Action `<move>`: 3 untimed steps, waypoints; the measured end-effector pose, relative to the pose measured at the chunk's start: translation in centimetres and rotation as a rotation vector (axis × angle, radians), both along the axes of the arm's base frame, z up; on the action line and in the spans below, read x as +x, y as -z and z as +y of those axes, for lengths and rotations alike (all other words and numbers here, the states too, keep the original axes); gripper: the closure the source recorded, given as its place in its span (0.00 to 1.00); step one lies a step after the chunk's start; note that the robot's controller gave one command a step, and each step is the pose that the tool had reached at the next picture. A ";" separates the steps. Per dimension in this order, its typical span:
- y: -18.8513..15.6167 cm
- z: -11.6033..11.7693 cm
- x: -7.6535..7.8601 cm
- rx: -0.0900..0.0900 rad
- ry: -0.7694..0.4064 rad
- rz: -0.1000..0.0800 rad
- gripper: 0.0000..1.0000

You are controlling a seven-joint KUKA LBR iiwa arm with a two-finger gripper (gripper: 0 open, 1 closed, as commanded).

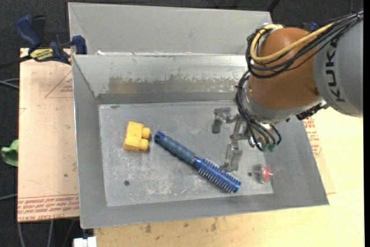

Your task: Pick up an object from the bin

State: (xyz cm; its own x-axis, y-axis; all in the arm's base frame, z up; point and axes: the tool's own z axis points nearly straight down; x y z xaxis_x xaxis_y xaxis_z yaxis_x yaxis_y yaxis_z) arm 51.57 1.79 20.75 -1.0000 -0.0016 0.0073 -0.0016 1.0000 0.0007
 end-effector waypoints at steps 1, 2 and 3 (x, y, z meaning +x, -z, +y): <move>14.1 -0.5 0.7 0.001 -0.232 -0.003 0.00; 13.8 -0.5 0.8 0.001 -0.231 -0.007 1.00; 9.3 -7.1 -1.2 -0.001 -1.123 -0.022 1.00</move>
Offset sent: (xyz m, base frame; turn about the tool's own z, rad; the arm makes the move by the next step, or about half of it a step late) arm 0.0082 -0.0059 -0.1375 -0.2335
